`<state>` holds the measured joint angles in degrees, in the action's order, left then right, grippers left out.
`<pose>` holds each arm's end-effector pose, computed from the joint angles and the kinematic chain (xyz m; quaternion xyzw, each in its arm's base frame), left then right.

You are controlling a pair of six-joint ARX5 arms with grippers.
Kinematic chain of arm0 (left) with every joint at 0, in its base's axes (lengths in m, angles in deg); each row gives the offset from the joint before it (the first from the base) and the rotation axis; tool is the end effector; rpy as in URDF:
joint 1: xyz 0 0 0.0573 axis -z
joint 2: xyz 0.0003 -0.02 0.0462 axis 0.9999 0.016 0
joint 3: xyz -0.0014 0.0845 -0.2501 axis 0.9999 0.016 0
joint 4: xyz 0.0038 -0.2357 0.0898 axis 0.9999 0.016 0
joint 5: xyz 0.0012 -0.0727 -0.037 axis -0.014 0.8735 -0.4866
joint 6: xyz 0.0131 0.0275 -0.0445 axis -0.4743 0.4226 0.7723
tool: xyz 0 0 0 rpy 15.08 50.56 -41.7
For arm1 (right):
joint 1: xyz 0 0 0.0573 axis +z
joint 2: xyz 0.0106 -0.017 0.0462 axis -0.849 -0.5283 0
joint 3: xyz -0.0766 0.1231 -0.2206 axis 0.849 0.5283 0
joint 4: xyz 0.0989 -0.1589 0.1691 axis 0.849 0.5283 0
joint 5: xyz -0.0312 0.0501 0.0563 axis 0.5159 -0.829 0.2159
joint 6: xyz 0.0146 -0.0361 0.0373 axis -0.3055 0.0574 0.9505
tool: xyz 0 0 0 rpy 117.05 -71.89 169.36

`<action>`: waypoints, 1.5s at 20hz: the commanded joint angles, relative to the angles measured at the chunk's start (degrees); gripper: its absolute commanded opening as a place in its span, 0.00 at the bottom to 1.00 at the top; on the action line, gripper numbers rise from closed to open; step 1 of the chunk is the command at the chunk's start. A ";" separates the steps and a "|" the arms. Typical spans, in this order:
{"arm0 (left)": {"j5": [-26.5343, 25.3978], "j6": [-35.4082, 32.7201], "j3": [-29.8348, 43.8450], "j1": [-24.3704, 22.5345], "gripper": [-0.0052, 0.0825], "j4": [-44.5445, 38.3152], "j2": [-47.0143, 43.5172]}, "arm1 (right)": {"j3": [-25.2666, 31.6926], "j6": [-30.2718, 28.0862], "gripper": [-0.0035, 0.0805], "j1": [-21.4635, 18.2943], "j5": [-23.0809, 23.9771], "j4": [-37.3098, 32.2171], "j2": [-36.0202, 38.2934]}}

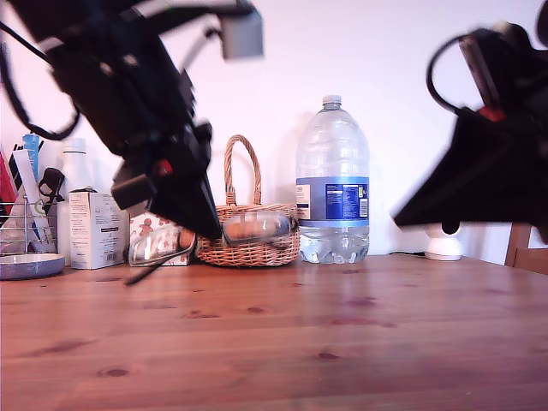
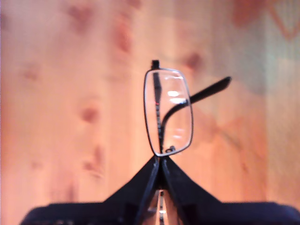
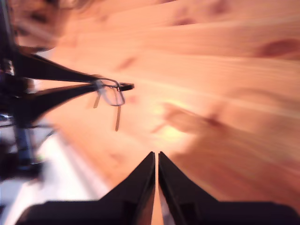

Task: Pick up the glasses and open them, then place them back on the table

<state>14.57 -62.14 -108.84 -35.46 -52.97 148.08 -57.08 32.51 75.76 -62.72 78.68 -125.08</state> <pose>0.1620 -0.2087 0.2106 0.4835 0.2154 -0.4058 0.7450 0.1951 0.0851 0.1784 0.2068 0.4280 0.4585 0.7509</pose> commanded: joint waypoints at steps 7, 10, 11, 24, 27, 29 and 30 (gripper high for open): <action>-14.32 3.30 20.04 7.39 0.03 -29.00 -5.18 | -2.89 0.96 0.03 0.02 -17.11 -2.62 -12.04; -13.81 9.49 22.27 9.29 0.03 -33.46 -5.18 | -2.89 0.92 0.08 1.22 -17.57 -6.51 -15.56; -12.28 10.21 22.36 9.40 0.03 -33.99 -5.18 | -2.89 0.46 0.12 2.01 -17.53 -7.45 -16.28; -4.20 14.73 22.36 9.27 0.03 -35.19 -5.18 | -2.91 -1.81 0.17 5.31 -16.41 -8.57 -16.52; -3.96 14.73 22.36 9.27 0.03 -34.95 -5.16 | -3.06 -1.36 0.17 6.62 -16.74 -8.55 -16.52; -3.96 14.73 22.36 9.27 0.03 -34.93 -5.16 | -3.26 -0.70 0.17 7.39 -17.11 -8.57 -16.52; -3.96 14.73 22.36 9.27 0.03 -34.88 -5.16 | -3.37 -0.70 0.17 7.85 -17.07 -8.57 -16.52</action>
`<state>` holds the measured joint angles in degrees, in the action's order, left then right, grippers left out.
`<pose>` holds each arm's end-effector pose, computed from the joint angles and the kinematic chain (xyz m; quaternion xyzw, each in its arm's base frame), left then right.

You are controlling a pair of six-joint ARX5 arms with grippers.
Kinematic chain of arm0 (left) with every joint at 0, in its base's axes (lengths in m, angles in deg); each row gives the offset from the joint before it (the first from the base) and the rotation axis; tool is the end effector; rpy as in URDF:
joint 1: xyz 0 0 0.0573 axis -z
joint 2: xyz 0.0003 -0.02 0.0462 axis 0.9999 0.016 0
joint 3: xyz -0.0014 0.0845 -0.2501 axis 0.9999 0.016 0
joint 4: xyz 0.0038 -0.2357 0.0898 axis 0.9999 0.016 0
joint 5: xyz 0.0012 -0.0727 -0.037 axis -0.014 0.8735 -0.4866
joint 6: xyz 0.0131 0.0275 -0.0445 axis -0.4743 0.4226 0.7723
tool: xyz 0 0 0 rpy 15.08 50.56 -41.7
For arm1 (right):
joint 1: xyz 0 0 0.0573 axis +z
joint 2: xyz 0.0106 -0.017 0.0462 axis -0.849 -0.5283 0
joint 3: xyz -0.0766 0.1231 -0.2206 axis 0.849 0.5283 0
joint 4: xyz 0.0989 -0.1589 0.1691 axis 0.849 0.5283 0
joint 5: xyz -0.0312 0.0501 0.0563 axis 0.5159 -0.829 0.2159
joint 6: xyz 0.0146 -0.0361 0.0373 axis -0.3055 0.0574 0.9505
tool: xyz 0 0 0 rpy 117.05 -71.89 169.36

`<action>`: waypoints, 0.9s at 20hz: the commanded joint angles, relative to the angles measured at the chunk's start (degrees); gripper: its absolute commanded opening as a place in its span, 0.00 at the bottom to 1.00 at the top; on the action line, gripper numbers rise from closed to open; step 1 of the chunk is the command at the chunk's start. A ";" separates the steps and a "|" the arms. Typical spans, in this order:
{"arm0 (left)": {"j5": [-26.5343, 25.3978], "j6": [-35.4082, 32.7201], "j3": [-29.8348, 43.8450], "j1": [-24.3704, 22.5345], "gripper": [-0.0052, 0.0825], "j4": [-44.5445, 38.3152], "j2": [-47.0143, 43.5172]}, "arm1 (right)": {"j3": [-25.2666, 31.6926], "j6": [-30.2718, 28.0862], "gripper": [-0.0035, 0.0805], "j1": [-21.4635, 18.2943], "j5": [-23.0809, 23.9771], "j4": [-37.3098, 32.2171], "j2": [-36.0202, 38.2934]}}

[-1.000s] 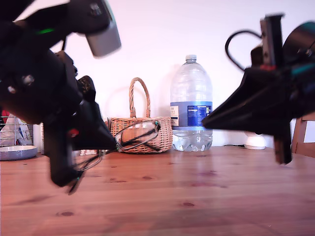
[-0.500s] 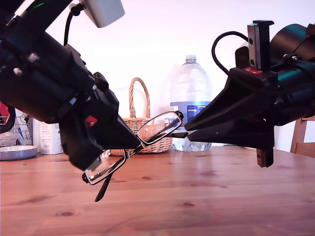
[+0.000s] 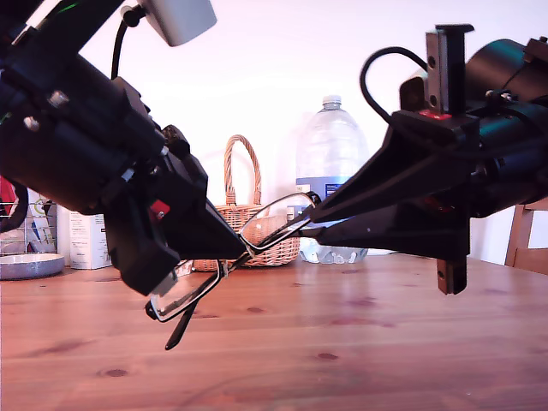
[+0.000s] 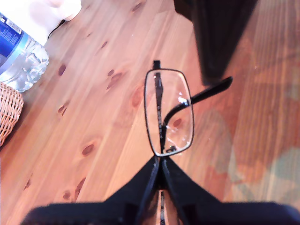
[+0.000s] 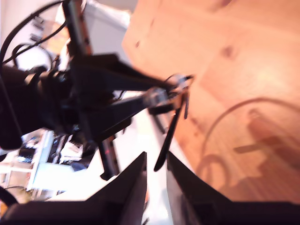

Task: Pick up the glasses and open them, then place them back on the table

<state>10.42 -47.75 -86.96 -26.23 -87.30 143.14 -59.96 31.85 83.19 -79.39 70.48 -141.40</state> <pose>0.1109 -0.1973 0.1611 0.3387 0.1186 -0.4044 0.8412 0.2083 0.1267 0.1460 0.2279 0.4726 0.5928 0.6109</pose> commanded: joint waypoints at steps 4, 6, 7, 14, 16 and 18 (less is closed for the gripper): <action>0.20 0.35 0.48 0.04 0.03 -0.44 -0.22 | -0.70 -0.02 0.17 0.90 -0.28 -0.35 -0.20; 0.37 0.35 0.48 0.04 0.03 -0.61 -0.22 | -0.70 -0.04 0.17 0.90 1.16 -0.33 -0.20; 0.50 0.35 0.48 0.04 0.03 -0.77 -0.24 | -0.70 -0.07 0.16 0.90 2.03 -0.33 -0.20; 1.51 0.26 0.48 0.04 0.03 -1.60 -0.24 | -0.70 -0.37 0.04 0.90 4.90 -0.39 -0.20; 2.32 0.04 0.48 0.04 0.03 -1.62 -0.24 | -0.72 -0.83 0.03 0.90 4.90 -0.50 -0.20; 2.91 -0.09 0.48 0.04 0.03 -1.66 -0.24 | -0.72 -1.42 0.03 0.90 4.90 -0.48 -0.20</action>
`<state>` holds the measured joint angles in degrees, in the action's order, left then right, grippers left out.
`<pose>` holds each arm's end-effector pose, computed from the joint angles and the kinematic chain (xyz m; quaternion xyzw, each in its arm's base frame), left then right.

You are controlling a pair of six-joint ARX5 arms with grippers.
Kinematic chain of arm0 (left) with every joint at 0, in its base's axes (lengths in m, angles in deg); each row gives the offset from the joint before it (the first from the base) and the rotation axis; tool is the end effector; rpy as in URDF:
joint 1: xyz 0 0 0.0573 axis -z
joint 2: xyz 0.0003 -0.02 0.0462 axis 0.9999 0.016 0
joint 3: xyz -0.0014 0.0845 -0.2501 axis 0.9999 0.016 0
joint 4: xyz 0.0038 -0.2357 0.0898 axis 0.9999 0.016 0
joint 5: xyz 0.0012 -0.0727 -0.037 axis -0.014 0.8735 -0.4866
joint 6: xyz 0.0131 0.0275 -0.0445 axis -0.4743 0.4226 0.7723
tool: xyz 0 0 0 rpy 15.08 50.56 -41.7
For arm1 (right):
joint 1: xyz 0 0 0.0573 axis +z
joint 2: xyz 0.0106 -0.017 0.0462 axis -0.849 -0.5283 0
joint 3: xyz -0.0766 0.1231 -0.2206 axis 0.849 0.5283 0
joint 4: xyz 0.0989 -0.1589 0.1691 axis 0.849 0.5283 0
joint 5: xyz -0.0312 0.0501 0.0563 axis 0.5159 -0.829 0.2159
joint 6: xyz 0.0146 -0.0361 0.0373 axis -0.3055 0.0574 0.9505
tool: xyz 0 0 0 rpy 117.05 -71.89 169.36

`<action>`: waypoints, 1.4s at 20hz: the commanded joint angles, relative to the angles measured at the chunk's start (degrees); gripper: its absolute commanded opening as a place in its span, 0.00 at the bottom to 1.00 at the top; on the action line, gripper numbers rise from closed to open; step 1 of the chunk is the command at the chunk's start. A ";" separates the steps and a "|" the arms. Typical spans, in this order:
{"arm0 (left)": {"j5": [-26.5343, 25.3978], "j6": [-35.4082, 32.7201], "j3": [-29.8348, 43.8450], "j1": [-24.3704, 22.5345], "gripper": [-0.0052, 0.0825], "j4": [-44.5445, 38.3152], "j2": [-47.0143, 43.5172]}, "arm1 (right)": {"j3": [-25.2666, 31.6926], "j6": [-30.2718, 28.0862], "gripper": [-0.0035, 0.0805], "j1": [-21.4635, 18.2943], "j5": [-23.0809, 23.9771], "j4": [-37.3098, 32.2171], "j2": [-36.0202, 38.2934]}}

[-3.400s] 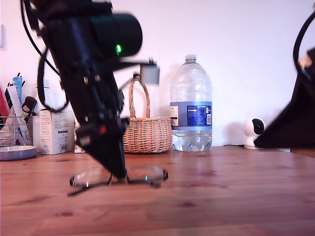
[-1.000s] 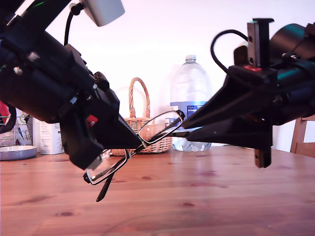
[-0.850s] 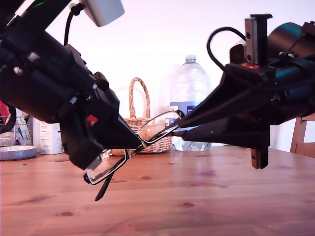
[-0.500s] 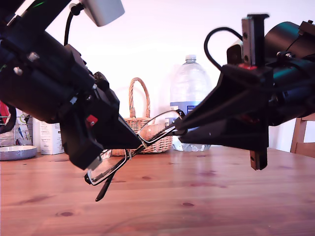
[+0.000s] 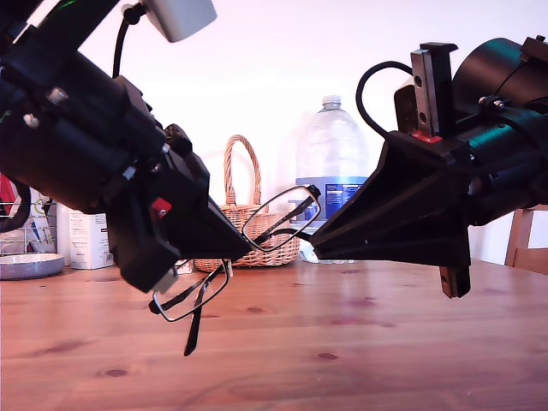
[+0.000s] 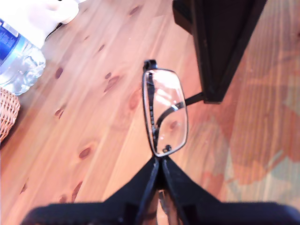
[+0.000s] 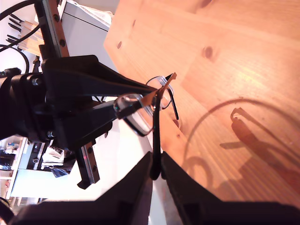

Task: Pick up the glasses and open them, then place them back on the table

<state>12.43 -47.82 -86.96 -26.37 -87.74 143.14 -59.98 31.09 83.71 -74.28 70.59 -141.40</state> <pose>0.1108 -0.1980 0.1616 0.3323 0.1156 -0.4191 0.8370 0.2090 0.1282 0.1443 0.2079 0.4728 0.5690 0.6398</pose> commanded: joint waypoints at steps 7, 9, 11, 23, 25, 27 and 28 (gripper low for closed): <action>4.22 -0.04 0.48 0.20 0.03 -1.36 -0.26 | -0.70 -0.98 0.03 0.35 -0.02 -0.50 -0.20; 4.50 -0.07 0.48 0.20 0.03 -1.33 -0.28 | -0.70 -1.01 0.03 0.26 0.13 -0.48 -0.20; 4.50 -0.09 0.48 0.20 0.03 -1.33 -0.68 | -0.70 -1.05 0.03 0.24 0.33 -0.46 -0.20; 7.65 -1.11 0.48 0.39 0.03 1.11 -5.68 | -0.70 -0.83 0.03 0.24 4.74 -0.46 -0.20; 7.96 -1.11 0.48 0.70 0.03 1.53 -6.45 | -0.70 -0.63 0.03 0.24 5.16 -0.46 -0.20; 8.61 -1.09 0.48 0.83 0.03 1.79 -7.98 | -0.70 -0.63 0.03 0.24 6.27 -0.42 -0.20; 8.87 -1.07 0.48 0.83 0.03 1.92 -8.87 | -0.70 -0.61 0.03 0.24 6.25 -0.42 -0.20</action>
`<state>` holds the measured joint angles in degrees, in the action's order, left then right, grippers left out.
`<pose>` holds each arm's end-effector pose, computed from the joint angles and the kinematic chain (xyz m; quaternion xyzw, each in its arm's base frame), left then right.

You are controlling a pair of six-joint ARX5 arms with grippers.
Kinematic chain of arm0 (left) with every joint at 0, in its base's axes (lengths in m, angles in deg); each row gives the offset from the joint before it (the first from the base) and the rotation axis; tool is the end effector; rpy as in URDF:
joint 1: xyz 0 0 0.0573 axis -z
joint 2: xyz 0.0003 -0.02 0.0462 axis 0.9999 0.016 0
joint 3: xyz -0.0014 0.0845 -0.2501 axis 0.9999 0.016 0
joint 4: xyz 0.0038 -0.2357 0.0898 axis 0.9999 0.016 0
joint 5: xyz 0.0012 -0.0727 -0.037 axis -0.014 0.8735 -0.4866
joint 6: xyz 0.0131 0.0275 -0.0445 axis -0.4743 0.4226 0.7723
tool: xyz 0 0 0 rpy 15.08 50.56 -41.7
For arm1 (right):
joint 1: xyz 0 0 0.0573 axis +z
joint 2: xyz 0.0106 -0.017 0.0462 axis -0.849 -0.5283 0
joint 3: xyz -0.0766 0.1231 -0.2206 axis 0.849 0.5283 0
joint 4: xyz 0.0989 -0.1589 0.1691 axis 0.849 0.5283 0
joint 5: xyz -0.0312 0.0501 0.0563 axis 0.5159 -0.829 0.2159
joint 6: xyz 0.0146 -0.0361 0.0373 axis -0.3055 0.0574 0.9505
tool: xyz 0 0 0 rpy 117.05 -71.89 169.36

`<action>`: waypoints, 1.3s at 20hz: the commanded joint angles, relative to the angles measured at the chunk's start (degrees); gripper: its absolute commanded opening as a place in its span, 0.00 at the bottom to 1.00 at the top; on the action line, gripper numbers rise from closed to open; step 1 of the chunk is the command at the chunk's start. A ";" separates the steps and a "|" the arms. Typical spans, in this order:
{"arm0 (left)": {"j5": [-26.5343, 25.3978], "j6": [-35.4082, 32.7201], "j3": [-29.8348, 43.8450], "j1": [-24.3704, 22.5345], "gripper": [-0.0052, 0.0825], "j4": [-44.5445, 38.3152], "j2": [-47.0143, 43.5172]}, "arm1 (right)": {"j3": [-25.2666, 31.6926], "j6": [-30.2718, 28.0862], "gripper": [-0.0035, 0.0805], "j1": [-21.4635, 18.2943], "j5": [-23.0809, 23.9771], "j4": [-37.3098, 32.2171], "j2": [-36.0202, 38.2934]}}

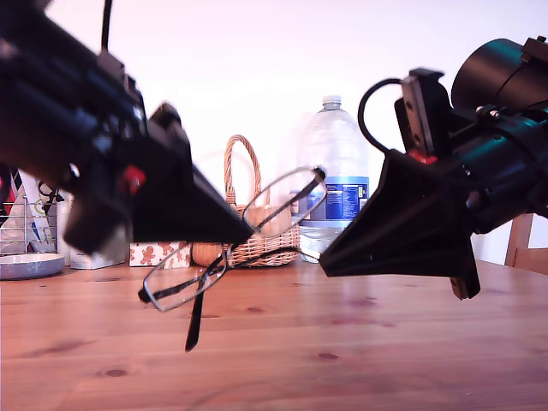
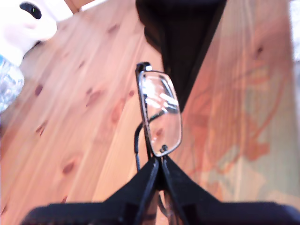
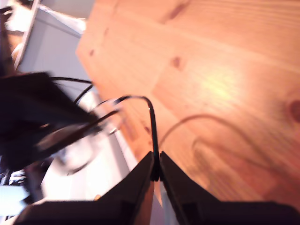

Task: Pick up the glasses and open them, then place them back on the table

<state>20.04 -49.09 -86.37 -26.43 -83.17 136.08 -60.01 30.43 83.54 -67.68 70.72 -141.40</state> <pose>0.1018 -0.1882 0.1762 0.3142 0.0957 -0.4779 0.8147 0.2118 0.1267 0.1421 0.1862 0.4720 0.5308 0.6788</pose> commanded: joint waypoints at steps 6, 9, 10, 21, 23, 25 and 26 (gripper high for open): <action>2.29 0.87 -0.11 0.90 0.03 -0.68 -7.89 | -0.68 0.26 0.03 0.42 0.94 -0.42 -0.20; 2.51 1.55 -0.11 0.90 0.03 0.61 -8.92 | -0.68 0.26 0.03 0.44 0.98 -0.42 -0.20; 2.51 1.73 -0.11 0.90 0.03 1.40 -8.92 | -0.68 0.26 0.04 0.44 0.87 -0.44 -0.20; 2.40 1.68 -0.11 0.83 0.03 2.78 -8.90 | -0.68 0.26 0.34 2.67 -4.13 0.79 -0.20; 1.77 1.66 -0.13 0.83 0.03 2.71 -8.90 | -0.68 -0.24 0.34 2.67 -4.13 2.12 -0.20; 1.73 1.66 -0.13 0.85 0.03 2.67 -8.96 | -0.68 -1.36 0.34 2.60 -4.04 3.15 -0.20; 1.75 1.66 -0.15 0.85 0.03 2.67 -9.01 | -0.68 -1.44 0.34 2.49 -4.07 3.48 -0.20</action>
<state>21.83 -47.73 -86.37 -25.73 -79.72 127.18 -60.05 29.54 85.96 -71.37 74.24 -141.40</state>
